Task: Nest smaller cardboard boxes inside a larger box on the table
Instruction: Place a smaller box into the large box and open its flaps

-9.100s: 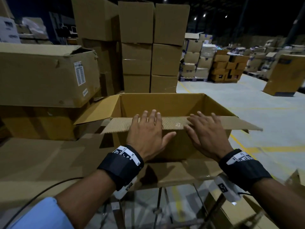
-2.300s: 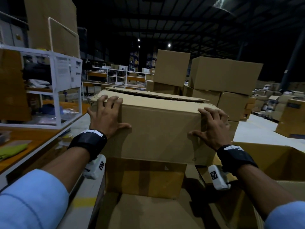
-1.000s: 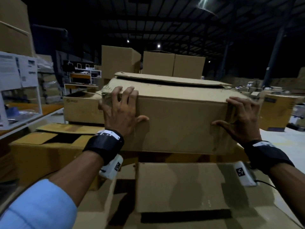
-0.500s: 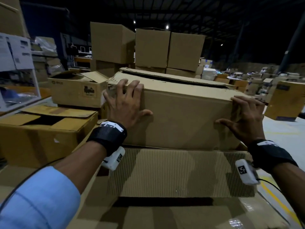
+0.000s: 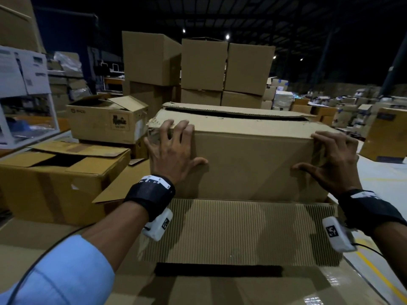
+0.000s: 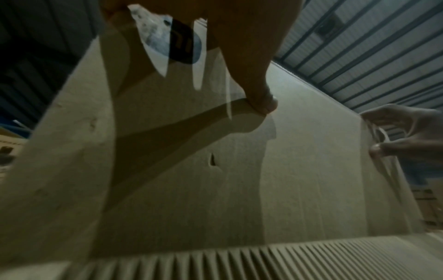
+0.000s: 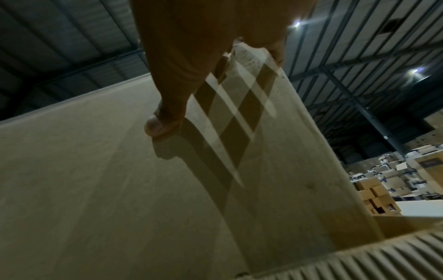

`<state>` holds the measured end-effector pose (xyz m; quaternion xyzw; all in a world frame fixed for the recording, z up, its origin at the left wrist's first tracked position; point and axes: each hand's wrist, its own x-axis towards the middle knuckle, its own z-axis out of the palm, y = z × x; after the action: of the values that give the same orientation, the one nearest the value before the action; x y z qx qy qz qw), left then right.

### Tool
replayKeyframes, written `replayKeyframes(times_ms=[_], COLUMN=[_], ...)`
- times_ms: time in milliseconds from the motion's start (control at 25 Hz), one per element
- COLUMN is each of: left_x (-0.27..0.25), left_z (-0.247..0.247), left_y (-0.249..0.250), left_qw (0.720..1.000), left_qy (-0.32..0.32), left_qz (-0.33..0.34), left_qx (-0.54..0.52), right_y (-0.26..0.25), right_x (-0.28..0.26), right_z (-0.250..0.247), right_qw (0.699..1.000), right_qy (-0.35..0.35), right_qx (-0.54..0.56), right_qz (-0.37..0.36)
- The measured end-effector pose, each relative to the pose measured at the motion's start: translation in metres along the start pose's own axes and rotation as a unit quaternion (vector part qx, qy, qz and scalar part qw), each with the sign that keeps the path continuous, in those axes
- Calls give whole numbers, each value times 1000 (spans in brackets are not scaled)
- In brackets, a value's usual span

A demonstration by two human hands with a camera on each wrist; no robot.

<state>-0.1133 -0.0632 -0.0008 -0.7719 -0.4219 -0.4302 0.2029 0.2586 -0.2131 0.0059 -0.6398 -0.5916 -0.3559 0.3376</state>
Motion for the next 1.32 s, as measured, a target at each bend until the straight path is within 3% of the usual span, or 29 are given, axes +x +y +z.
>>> replayKeyframes(times_ms=[400,640,800,1000,1320], left_x=[-39,-63,-88,-111,-117], left_z=[5,19,30,41,45], left_y=[-7,-5,-6,0,-3], left_qw=[999,992,985,978,970], left_qy=[-42,-126,-169,-201,-242], left_qz=[-17,-31,-38,-22,16], left_qx=[5,9,16,42,32], right_y=[-11,-11,-11,-17,-13], right_x=[-29,-63,-83,-103,-115], right_z=[11,29,38,47,53], right_qw=[999,994,989,985,975], right_qy=[-47,-93,-134,-139,-204], right_qx=[-1,17,-2,-26,-47], right_qz=[9,62,55,101,76])
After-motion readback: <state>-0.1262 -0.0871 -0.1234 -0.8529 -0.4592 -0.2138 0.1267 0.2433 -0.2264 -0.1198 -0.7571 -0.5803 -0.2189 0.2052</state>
